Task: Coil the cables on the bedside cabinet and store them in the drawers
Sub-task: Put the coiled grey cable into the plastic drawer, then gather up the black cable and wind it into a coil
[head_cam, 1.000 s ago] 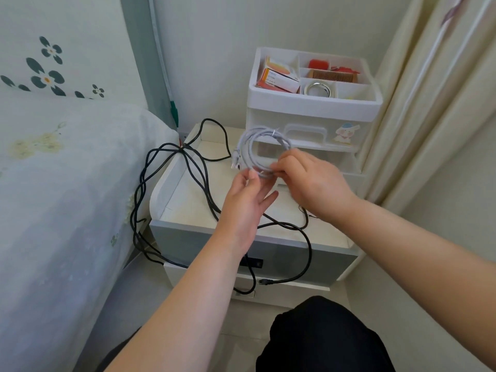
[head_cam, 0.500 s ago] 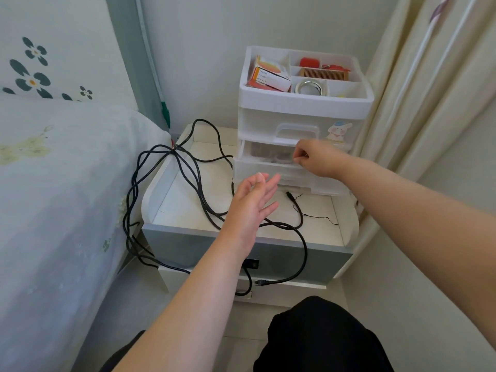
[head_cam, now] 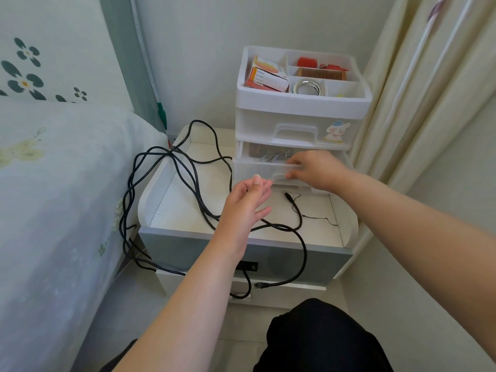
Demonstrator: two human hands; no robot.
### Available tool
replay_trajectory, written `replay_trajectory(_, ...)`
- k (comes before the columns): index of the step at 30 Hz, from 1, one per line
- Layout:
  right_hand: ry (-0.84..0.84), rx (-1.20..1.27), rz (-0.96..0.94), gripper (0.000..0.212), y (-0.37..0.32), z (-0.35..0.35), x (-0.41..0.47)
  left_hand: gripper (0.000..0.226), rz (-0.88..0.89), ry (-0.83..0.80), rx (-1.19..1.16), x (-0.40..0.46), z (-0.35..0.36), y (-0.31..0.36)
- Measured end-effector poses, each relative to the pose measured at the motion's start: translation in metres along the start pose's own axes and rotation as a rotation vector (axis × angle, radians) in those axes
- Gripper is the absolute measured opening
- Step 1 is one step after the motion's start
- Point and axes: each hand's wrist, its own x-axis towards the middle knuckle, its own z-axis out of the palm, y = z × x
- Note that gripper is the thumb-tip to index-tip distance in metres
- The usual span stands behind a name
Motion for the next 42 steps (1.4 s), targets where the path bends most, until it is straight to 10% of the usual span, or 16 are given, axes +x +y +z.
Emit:
replay_trajectory(15,0.462,-0.319,0.099,0.065,-0.009,0.008,0.024,0.019,-0.048,0.234,0.427,-0.002,-0.017,0.000)
replay_trajectory(24,0.603,-0.170,0.109,0.035,-0.031,0.045,0.013,0.022,-0.017,0.261,0.561,-0.003,-0.035,0.008)
replay_trajectory(30,-0.345,0.172,0.201,0.078,-0.065,0.064,-0.015,0.017,-0.026,0.212,0.812,-0.010,-0.049,0.013)
replay_trajectory(34,-0.524,-0.069,0.153,0.074,-0.062,0.076,-0.038,0.019,-0.087,0.150,1.005,-0.015,-0.064,0.013)
replay_trajectory(37,-0.356,-0.122,0.095,0.029,-0.069,0.078,-0.047,0.028,-0.129,0.111,1.111,-0.016,-0.076,0.010)
replay_trajectory(42,0.219,-0.249,-0.091,0.016,-0.108,0.042,-0.061,0.039,-0.014,0.204,1.053,-0.016,-0.082,0.015)
